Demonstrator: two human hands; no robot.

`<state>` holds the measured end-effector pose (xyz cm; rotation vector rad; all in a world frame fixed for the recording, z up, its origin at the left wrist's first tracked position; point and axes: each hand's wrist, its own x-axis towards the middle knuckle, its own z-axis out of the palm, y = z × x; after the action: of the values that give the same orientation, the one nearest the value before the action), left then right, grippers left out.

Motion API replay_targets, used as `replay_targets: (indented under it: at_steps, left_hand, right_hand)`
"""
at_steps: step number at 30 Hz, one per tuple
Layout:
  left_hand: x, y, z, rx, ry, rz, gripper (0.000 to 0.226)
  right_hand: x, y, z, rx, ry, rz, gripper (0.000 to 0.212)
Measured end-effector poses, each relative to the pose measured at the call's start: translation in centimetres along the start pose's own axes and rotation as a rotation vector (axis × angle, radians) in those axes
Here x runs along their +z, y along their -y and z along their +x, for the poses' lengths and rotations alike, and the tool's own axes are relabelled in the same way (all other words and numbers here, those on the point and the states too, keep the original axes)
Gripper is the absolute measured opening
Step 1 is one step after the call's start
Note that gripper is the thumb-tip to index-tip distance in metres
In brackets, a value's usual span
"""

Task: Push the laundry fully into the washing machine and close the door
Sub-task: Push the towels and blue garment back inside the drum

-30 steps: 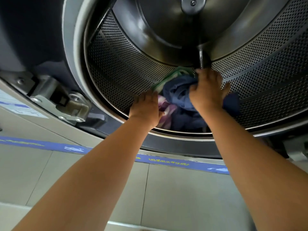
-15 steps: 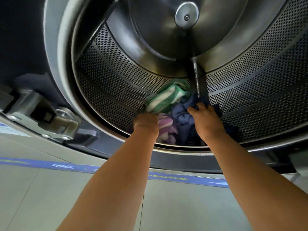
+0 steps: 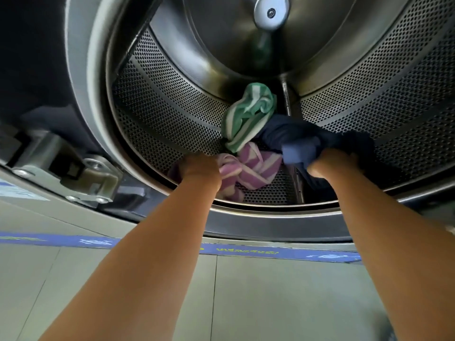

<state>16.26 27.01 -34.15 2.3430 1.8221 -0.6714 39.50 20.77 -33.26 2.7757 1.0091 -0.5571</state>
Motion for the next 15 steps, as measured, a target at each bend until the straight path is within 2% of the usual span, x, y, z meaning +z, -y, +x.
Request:
replay_targets:
  at_steps: [1,3,4,5,8,11,13,15]
  left_hand:
    - [0.1,0.1,0.0,0.027,0.014,-0.029,0.055]
    - [0.5,0.2,0.3,0.049,0.017,-0.053,0.061]
    - [0.6,0.2,0.5,0.051,0.018,-0.052,0.063]
    - [0.7,0.1,0.6,0.054,0.021,-0.046,0.064]
    - [0.8,-0.1,0.7,0.051,0.042,-0.038,0.061]
    - [0.9,-0.2,1.3,0.063,0.054,-0.035,0.061]
    - [1.2,-0.2,1.8,0.078,0.055,-0.029,0.065]
    - [1.2,-0.1,2.0,0.086,0.046,-0.030,0.065]
  right_hand:
    - [0.1,0.6,-0.3,0.016,-0.062,0.098,0.070]
    - [-0.2,1.5,-0.9,-0.010,-0.400,0.179,0.070]
    - [-0.4,2.2,-1.1,-0.081,-0.558,0.170,0.070]
    - [-0.7,2.8,-1.2,-0.187,-0.621,0.153,0.070]
    - [0.1,4.3,0.2,-0.496,-0.398,-0.117,0.077]
    - [1.6,4.0,2.6,-0.520,-0.177,-0.308,0.072]
    - [1.9,3.3,3.4,-0.503,-0.171,-0.242,0.058]
    - [1.6,2.9,3.6,-0.548,-0.291,-0.116,0.041]
